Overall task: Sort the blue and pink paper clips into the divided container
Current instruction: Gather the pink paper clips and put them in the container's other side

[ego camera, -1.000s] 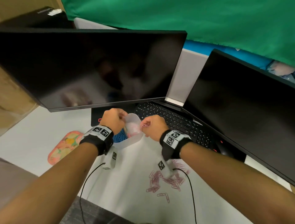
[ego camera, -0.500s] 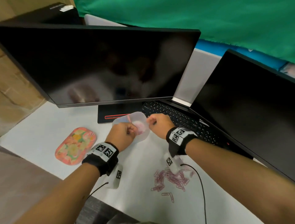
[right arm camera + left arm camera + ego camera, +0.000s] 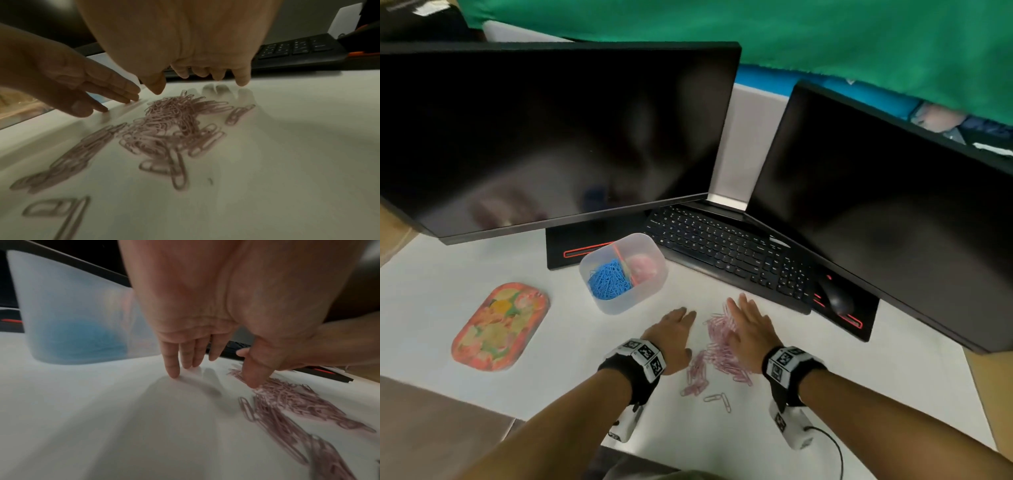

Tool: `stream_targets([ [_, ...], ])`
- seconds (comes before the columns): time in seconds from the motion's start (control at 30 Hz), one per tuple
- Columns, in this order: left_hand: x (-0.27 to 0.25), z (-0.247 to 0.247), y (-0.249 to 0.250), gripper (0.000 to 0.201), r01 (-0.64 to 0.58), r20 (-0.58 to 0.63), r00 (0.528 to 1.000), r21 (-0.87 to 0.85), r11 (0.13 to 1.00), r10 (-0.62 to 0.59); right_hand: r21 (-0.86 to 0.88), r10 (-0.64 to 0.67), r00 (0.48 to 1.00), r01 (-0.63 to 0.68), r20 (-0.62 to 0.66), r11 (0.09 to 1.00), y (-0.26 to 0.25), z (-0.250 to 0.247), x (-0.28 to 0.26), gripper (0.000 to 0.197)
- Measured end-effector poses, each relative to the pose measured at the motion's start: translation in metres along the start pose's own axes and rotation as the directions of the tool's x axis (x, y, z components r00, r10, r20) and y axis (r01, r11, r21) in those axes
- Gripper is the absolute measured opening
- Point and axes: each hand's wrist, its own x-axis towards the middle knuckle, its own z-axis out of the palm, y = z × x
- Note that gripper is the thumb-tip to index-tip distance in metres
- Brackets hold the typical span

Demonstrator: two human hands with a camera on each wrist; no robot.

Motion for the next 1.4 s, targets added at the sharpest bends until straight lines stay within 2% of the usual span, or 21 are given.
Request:
stream_targets([
  [0.13,-0.002,0.005,0.007,0.082,-0.028,0.008,1.000,0.048,0.998,0.028,-0.035,-0.035,0.999,0.036,0.039,0.999,-0.004,0.000,0.013,0.060],
  [0.3,-0.010,0.013,0.002,0.081,-0.109,-0.022,0.994,0.104,0.989,0.112,-0.192,-0.209,0.976,0.218,0.067,0.957,0.000,0.018,-0.005,0.057],
  [0.43,-0.013,0.019,-0.003,0.081,-0.180,-0.051,0.980,0.183,0.966,0.192,-0.114,-0.335,0.933,0.350,0.131,0.930,0.012,0.024,-0.036,0.060],
  [0.5,-0.012,0.020,-0.003,0.084,-0.191,-0.061,0.977,0.175,0.966,0.204,0.007,-0.307,0.949,0.307,0.067,0.952,0.020,0.019,-0.043,0.064],
  [0.57,-0.012,0.022,-0.003,0.091,-0.189,-0.083,0.975,0.179,0.966,0.206,0.106,-0.156,0.986,0.160,-0.050,0.981,0.031,0.011,-0.046,0.069],
  [0.63,-0.012,0.026,-0.003,0.103,-0.168,-0.123,0.973,0.205,0.964,0.195,0.137,0.025,0.993,-0.009,-0.119,0.991,0.043,0.004,-0.048,0.072],
  [0.7,-0.010,0.032,-0.001,0.114,-0.141,-0.128,0.976,0.231,0.963,0.174,0.118,0.122,0.989,-0.111,-0.086,0.987,0.048,0.004,-0.052,0.073],
  [0.8,-0.003,0.038,0.008,0.119,-0.127,-0.084,0.985,0.247,0.961,0.152,0.099,0.086,0.996,-0.083,-0.036,0.992,0.040,0.017,-0.058,0.074],
  [0.9,0.003,0.041,0.022,0.109,-0.155,-0.068,0.982,0.239,0.959,0.176,0.153,0.013,1.000,-0.010,-0.015,0.988,0.026,0.029,-0.059,0.074],
  [1.07,0.008,0.040,0.038,0.057,-0.204,-0.085,0.971,0.209,0.957,0.225,0.242,-0.148,0.988,0.156,-0.049,0.958,0.021,0.029,-0.051,0.062],
  [1.17,0.011,0.035,0.040,0.035,-0.180,-0.084,0.976,0.209,0.961,0.201,0.106,-0.119,0.989,0.129,-0.091,0.986,0.027,0.019,-0.053,0.066],
  [1.23,0.013,0.032,0.040,0.030,-0.174,-0.075,0.978,0.228,0.958,0.196,0.037,-0.104,0.991,0.108,-0.083,0.994,0.028,0.017,-0.052,0.071],
  [1.27,0.014,0.031,0.041,0.030,-0.172,-0.067,0.979,0.248,0.953,0.194,0.025,-0.111,0.990,0.113,-0.082,0.993,0.026,0.017,-0.052,0.067],
  [1.4,0.014,0.031,0.044,0.029,-0.162,-0.058,0.980,0.329,0.930,0.191,0.050,-0.108,0.989,0.114,-0.101,0.992,0.013,0.018,-0.043,0.035],
])
